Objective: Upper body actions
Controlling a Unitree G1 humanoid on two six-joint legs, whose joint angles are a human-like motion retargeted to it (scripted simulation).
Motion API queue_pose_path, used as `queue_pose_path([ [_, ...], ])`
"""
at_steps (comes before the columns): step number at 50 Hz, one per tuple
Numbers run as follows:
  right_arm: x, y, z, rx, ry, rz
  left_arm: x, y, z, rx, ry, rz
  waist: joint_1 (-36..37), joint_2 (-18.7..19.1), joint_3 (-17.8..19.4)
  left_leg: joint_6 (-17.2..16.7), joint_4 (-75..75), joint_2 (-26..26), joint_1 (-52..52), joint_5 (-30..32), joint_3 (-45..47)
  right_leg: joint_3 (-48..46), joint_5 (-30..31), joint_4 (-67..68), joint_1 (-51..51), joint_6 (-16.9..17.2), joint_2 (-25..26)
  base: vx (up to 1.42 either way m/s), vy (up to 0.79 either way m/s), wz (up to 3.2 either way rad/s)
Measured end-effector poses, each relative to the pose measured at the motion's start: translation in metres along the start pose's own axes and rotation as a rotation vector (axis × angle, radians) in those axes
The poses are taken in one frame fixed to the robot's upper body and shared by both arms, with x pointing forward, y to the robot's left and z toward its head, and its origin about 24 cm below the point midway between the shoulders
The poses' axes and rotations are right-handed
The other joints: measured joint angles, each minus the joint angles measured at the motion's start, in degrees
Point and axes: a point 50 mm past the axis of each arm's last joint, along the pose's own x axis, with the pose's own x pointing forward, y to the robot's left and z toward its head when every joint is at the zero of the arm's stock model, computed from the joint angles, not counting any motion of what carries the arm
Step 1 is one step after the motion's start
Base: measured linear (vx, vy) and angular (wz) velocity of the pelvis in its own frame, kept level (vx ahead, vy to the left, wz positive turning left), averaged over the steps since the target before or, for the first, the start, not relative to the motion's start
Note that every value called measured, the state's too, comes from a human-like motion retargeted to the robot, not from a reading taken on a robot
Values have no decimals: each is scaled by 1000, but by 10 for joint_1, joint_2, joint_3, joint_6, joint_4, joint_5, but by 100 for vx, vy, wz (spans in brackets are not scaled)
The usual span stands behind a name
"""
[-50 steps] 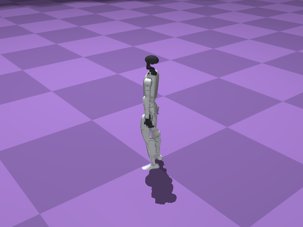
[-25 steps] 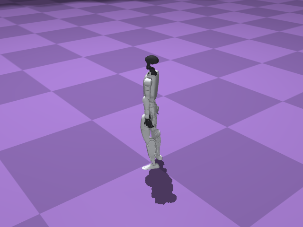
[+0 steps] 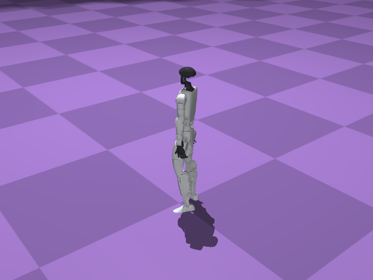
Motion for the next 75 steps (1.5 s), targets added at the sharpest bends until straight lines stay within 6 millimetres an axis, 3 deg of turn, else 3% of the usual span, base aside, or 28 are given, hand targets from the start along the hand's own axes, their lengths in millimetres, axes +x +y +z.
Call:
queue_pose_path([
  [5,-1,-5,-7,2,21,-8,0,6,8,-31,-67,55,5,-31,14,42,73,8,-23,33,13,16,-5,5,2,-11,-13,-18,-23,2],
  [8,-2,-10,-15,-12,41,-43,0,7,9,-68,-84,100,9,-53,29,86,156,5,-53,20,-4,14,-4,7,8,-14,-32,-13,-15,5],
  [10,-3,-15,-22,-14,63,-63,0,6,8,-102,-89,114,20,-59,45,94,210,9,-78,5,-5,16,-1,7,16,-16,-35,-14,-13,-28],
  [15,-6,-18,-44,34,147,-88,2,-4,-7,-174,-67,40,49,-47,66,43,215,-9,-162,20,-62,18,7,7,24,-21,-21,-10,-6,-41],
  [22,-9,-18,-61,130,195,-99,4,-18,-32,-220,-2,-22,113,-36,118,45,88,-20,-240,15,-80,28,19,2,52,-26,-19,-8,-3,-63],
  [30,-7,-14,-56,138,174,-82,3,-35,-65,-252,115,-77,143,-30,136,40,5,-24,-318,11,-114,64,27,-5,62,-37,-33,-3,3,-46],
  [35,-4,-7,-45,146,143,-51,3,-31,-66,-259,120,-69,141,-26,141,40,1,-26,-321,13,-128,72,24,-3,68,-43,-34,0,0,0],
  [45,-1,0,-32,84,95,-11,4,-15,-36,-256,4,-38,122,-10,100,26,31,-27,-236,38,-137,61,10,6,52,-39,-25,4,2,15],
  [53,-3,-5,-44,134,125,-31,3,-7,-17,-146,-50,10,74,-11,49,38,136,-10,-153,63,-103,35,-1,9,28,-25,-39,8,8,51],
  [59,-6,-6,-58,199,164,-46,3,-6,-18,-87,-46,8,49,-2,19,36,97,-21,-61,61,-104,28,-9,9,20,-16,-35,13,12,38],
  [64,-9,-14,-65,245,178,-69,3,-11,-25,-77,-7,-31,39,35,-4,-21,10,-15,-8,25,-75,26,-15,10,12,-10,-1,19,20,5],
  [70,-8,-14,-64,303,165,-89,3,-14,-26,-42,17,-65,13,48,-24,-16,-41,-30,-15,1,-70,2,-14,3,6,10,-2,15,18,37],
  [75,-5,-2,-53,319,150,-57,2,-6,-20,-26,-3,-35,30,22,-18,1,-39,-51,-17,-9,-67,-10,-7,5,4,21,-30,12,13,1],
])
